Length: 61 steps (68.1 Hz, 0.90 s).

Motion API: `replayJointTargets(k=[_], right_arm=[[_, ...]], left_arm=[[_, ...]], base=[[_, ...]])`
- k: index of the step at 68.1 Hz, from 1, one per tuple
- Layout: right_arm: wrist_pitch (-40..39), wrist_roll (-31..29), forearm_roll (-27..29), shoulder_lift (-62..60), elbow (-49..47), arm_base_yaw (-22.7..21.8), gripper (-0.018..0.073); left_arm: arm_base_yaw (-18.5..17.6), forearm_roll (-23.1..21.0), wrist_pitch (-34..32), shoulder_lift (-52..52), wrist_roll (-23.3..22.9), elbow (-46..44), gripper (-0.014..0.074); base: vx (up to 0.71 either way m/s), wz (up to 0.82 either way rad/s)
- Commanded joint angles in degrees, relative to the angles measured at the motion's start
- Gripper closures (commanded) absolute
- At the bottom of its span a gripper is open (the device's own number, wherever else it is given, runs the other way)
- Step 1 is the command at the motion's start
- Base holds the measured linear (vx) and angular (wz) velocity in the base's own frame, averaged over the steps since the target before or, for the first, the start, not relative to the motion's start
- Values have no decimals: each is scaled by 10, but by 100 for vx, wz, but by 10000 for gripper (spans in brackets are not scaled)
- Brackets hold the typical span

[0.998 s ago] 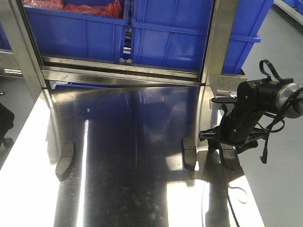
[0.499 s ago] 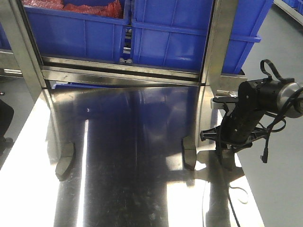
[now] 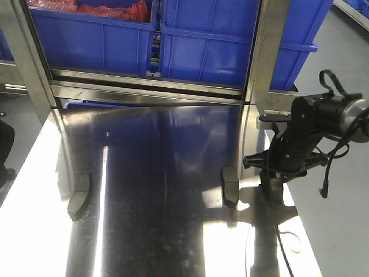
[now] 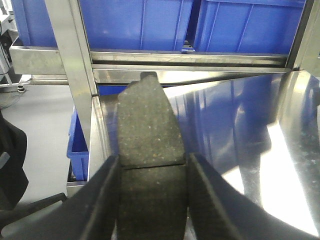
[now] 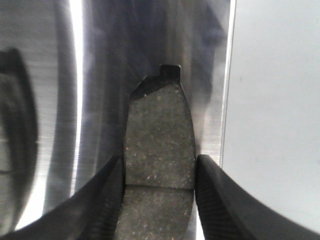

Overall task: Move and align brake pads A on conveyor
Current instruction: 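Lift the grasped brake pad off the table with the right gripper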

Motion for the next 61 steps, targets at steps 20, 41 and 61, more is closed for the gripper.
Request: replayJointTargets(k=[20, 41, 61], right_arm=[[-128, -6, -4, -164, 91, -1, 541], [-216, -21, -4, -326, 235, -1, 540], [-258, -45, 2, -511, 366, -1, 537]], left_arm=[[-4, -6, -55, 3, -1, -17, 524], [-4, -6, -55, 3, -1, -17, 524], [-4, -6, -55, 3, -1, -17, 524]], base=[[0, 0], [0, 0], [0, 0]])
